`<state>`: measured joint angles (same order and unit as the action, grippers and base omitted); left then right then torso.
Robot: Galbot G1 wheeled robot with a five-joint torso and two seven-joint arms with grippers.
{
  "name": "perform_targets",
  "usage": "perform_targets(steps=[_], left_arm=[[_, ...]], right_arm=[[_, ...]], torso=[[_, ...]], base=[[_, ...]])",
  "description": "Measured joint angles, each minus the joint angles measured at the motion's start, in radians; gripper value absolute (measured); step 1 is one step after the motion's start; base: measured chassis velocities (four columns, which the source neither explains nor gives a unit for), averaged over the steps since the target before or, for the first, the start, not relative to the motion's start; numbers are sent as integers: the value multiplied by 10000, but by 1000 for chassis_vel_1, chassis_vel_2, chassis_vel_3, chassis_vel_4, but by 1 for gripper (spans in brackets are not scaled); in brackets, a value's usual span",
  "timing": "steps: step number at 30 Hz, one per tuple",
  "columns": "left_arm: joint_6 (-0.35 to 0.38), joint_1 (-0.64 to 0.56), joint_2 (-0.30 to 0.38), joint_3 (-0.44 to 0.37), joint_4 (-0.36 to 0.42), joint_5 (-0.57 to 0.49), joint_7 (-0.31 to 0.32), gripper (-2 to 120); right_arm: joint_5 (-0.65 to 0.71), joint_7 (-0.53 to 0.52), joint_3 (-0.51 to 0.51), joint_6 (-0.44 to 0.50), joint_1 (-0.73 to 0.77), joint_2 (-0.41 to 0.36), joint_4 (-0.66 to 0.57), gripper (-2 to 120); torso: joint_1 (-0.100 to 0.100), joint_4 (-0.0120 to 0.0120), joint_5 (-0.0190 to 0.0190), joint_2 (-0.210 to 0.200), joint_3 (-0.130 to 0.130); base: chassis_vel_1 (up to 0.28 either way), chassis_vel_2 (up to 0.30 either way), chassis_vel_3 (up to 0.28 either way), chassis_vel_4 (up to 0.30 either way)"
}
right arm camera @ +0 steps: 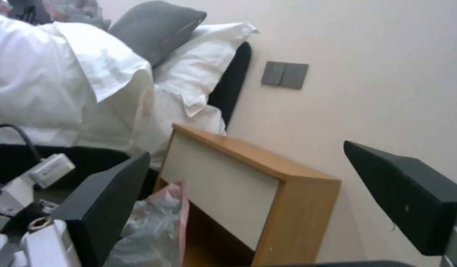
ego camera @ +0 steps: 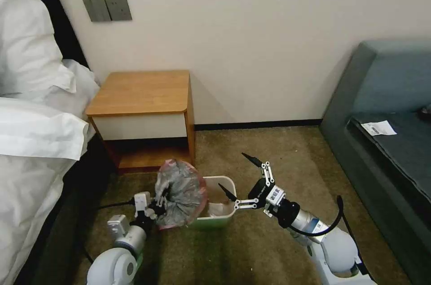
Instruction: Pick up the garbage bag from the table and place it over the trash can.
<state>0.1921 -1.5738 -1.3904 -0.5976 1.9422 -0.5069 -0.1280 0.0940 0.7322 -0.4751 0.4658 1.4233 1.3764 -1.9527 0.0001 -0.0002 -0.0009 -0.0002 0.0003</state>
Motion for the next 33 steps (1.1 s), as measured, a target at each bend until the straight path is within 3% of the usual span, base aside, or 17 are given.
perform_targets(steps=[4, 6, 8, 10, 12, 17, 22, 33], left_arm=[[-234, -216, -120, -49, 353, 58, 31, 11], [-442, -405, -281, -61, 617, 81, 56, 11], [-884, -626, -563, -65, 895, 221, 78, 11], [-990, -664, -613, -67, 929, 257, 85, 11], [-1561, -830, -812, -49, 1057, 412, 130, 11], [-2383, -934, -899, -39, 1108, 544, 148, 11], [-2904, -975, -920, -74, 1345, 589, 170, 11], [-3107, -1085, -864, -55, 1998, 908, 99, 11]], right_arm=[[22, -139, 52, -51, -58, 32, -62, 100], [13, -673, 219, -61, -107, 69, -158, 100], [393, -1909, 727, -304, -171, 92, -414, 100], [606, -2213, 875, -460, -174, 92, -526, 100], [1573, -3358, 1598, -1522, -139, 96, -1233, 100], [2261, -4276, 2399, -2759, -33, 106, -2044, 100], [2038, -4348, 2725, -3116, -39, -273, -2004, 100], [2853, -2757, 3360, -3412, -1277, -2160, -1417, 100]], torso=[[-1, 0, 7, 0, -1], [0, 0, 7, 0, -2], [0, 2, 9, 0, -2], [0, 2, 9, 0, -2], [-1, 3, 8, 0, -3], [0, 2, 8, 0, -3], [0, 3, 11, 1, -3], [0, 2, 11, 2, -2]], base=[[0, 0, 0, 0], [0, 0, 0, 0], [0, 0, 0, 0], [0, 0, 0, 0], [0, 0, 0, 0], [0, 0, 0, 0], [0, 0, 0, 0], [0, 0, 0, 0]])
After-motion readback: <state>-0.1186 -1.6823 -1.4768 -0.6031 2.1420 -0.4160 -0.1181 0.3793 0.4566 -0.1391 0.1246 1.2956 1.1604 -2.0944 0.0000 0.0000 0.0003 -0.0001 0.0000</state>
